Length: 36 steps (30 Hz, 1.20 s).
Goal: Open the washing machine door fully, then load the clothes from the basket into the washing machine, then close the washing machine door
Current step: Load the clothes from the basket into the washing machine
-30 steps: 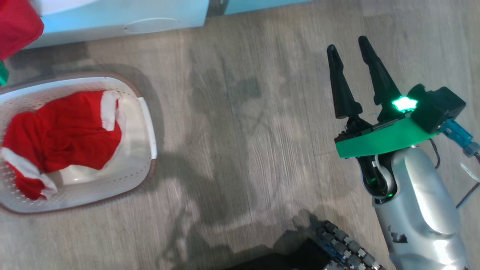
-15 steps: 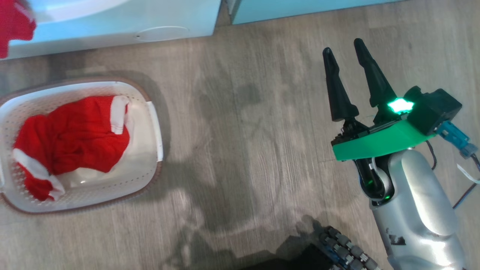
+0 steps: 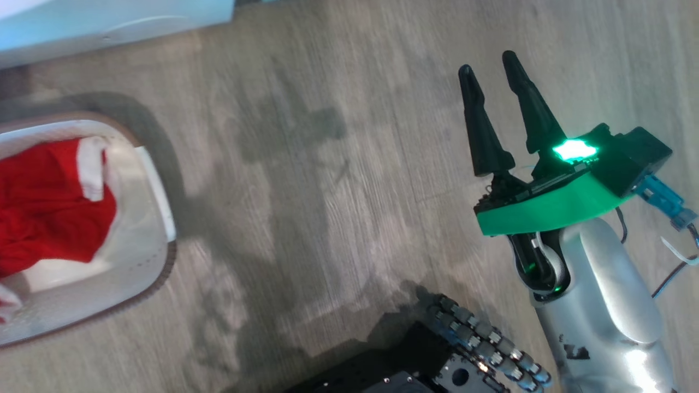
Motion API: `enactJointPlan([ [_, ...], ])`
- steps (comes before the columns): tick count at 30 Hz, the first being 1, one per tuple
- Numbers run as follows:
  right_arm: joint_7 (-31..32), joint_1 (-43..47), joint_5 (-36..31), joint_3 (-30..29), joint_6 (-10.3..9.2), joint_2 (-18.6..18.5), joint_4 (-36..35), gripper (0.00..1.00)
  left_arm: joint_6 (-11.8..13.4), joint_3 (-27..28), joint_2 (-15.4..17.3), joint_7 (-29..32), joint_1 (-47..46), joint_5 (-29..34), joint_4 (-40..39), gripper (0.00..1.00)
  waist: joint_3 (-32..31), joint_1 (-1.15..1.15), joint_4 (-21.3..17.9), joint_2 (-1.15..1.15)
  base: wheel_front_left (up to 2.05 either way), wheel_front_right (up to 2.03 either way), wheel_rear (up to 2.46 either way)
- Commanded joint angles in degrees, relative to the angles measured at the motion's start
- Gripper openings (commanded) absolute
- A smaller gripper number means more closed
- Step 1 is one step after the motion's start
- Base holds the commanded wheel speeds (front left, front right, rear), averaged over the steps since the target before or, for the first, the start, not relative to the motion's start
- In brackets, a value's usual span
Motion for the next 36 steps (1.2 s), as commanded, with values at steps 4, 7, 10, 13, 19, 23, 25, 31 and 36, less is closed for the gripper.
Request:
enactJointPlan([
  [4, -0.4, 0.1, 0.9, 1.6, 0.0, 0.0, -2.8, 1.0, 0.5, 1.9, 4.2, -2.7, -6.5, 1.8, 1.7, 0.0, 3.1, -0.01, -2.9, 0.0, 0.0, 0.0, 0.0],
  [7, -0.4, -0.3, 1.3, 2.2, 0.0, 0.0, -3.6, 1.0, 0.1, 2.9, 3.2, -7.3, -11.0, 1.3, 4.1, 0.0, 4.6, -0.01, -3.9, 0.0, 0.0, 0.0, 0.0],
  [10, -0.4, -0.5, 1.8, 2.7, 0.0, 0.0, -3.9, 1.0, -0.2, 2.8, 3.1, -11.5, -13.9, 2.4, 5.8, 0.0, 5.5, -0.01, -4.4, 0.0, 0.0, 0.0, 0.0],
  [13, -0.4, -0.6, 2.0, 3.2, 0.0, 0.0, -4.4, 1.0, 0.0, 3.1, 3.1, -17.3, -16.9, 3.5, 7.2, 0.0, 6.2, -0.01, -4.9, 0.0, 0.0, 0.0, 0.0],
  [19, -0.4, -0.6, 1.8, 3.1, 0.0, 0.0, -4.8, 1.0, -0.6, 1.4, 2.7, -18.9, -18.9, 4.9, 12.7, 0.0, 6.6, -0.01, -4.7, 0.0, 0.0, 0.0, 0.0],
  [23, -0.4, -0.7, 1.5, 3.0, 0.0, 0.0, -4.8, 1.0, -1.3, 0.2, 2.1, -16.5, -19.0, 4.7, 17.0, 0.0, 6.8, -0.01, -4.1, 0.0, 0.0, 0.0, 0.0],
  [25, -0.4, -0.8, 1.3, 2.9, 0.0, 0.0, -4.8, 1.0, -1.6, -0.2, 1.9, -15.9, -18.9, 4.6, 18.6, 0.0, 6.8, -0.01, -3.7, 0.0, 0.0, 0.0, 0.0],
  [31, -0.4, -1.0, 0.1, 2.3, 0.0, 0.0, -4.6, 1.0, -2.7, -1.2, 0.3, -16.7, -17.9, 4.2, 21.5, 1.0, 5.7, -0.01, -1.9, 0.0, 0.0, 0.0, 0.0],
  [36, -0.4, -0.7, -1.3, 1.2, 0.0, 0.0, -4.2, 1.0, -3.3, -2.2, -1.8, -19.3, -15.0, 4.0, 22.0, 1.0, 3.6, -0.01, 0.6, 0.0, 0.0, 0.0, 0.0],
])
